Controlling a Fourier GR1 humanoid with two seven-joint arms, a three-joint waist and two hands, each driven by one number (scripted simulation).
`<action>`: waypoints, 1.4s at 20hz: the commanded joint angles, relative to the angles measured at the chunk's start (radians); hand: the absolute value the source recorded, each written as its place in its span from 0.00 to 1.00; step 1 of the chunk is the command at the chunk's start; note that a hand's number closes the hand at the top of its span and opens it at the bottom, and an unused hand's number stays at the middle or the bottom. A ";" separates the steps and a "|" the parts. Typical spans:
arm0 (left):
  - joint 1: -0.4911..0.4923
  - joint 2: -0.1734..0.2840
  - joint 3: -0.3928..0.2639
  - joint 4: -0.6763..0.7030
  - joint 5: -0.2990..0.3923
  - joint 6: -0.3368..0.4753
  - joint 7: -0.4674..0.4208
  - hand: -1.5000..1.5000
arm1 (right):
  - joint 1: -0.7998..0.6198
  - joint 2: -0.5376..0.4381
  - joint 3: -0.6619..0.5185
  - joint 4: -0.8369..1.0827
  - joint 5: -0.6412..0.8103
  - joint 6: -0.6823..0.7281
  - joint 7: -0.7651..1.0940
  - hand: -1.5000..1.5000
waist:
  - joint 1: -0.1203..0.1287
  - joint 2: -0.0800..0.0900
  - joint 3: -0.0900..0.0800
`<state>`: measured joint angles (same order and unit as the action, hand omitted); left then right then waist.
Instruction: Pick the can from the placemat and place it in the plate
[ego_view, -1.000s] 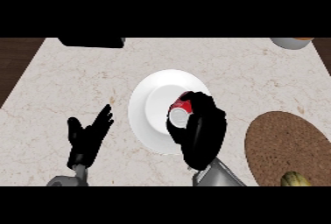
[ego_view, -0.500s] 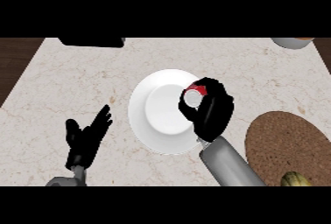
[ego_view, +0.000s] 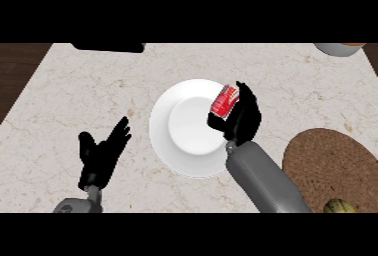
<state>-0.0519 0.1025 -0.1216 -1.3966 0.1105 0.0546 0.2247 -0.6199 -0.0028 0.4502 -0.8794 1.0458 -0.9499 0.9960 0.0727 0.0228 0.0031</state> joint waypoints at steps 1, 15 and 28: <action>0.010 -0.011 -0.005 0.000 -0.008 0.007 -0.014 0.50 | -0.050 0.003 -0.005 0.080 -0.212 -0.141 -0.164 0.00 | -0.001 0.001 0.001; 0.057 0.033 0.049 0.002 0.022 -0.025 -0.017 0.50 | 0.207 0.002 0.096 -0.292 -0.588 -0.367 -0.550 0.00 | -0.062 -0.019 -0.001; 0.120 -0.011 0.017 -0.080 -0.014 0.007 -0.029 0.50 | 0.626 -0.181 0.285 -0.630 -0.894 -0.169 -0.974 0.00 | -0.072 -0.024 -0.002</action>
<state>0.0277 0.1112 -0.0844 -1.4480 0.1160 0.0502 0.2192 -0.1035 -0.1447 0.6957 -1.4713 0.1908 -1.1747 0.1242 0.0026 0.0007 0.0017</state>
